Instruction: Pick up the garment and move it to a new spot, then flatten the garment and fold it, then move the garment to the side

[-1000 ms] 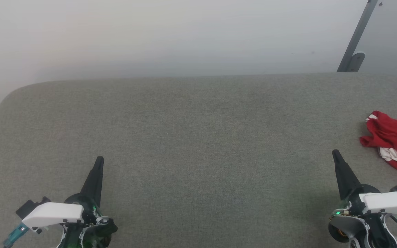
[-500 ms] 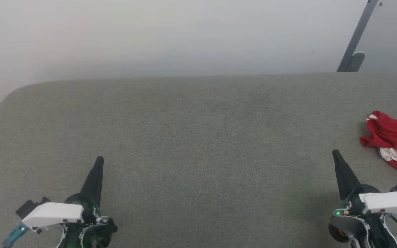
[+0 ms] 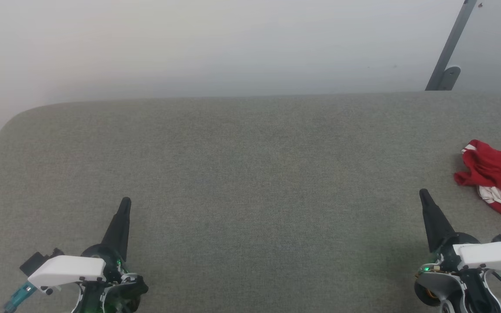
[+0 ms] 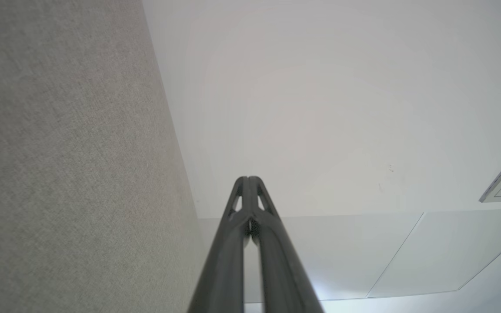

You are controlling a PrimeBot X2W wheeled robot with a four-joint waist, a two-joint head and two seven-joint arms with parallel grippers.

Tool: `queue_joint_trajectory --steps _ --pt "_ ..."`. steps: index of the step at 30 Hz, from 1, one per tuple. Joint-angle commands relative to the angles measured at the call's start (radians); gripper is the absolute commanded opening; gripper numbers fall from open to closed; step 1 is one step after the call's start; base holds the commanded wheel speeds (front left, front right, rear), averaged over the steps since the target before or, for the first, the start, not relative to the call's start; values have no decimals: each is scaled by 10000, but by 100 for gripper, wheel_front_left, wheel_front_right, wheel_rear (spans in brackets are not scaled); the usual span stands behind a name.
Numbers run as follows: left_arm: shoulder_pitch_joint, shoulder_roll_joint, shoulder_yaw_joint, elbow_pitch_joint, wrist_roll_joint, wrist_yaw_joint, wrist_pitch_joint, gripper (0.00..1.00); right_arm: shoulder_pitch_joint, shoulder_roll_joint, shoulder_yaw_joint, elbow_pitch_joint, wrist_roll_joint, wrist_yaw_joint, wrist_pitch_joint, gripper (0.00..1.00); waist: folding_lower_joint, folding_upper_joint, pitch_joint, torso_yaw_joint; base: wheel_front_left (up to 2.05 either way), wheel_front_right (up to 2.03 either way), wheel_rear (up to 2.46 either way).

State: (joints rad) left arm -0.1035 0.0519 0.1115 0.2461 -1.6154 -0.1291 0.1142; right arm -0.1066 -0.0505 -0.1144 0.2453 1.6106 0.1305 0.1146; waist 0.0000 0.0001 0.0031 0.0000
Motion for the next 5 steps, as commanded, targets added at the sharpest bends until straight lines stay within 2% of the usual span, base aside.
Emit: queue_joint_trajectory --steps 1,5 --pt "-125 -17 39 1 37 -29 20 0 -60 28 3 10 42 4 18 0 0 -1 0 1 0 0 0" --pt "-125 -18 39 1 38 -29 22 0 -60 28 3 10 43 4 17 0 0 -1 0 1 0 0 0"
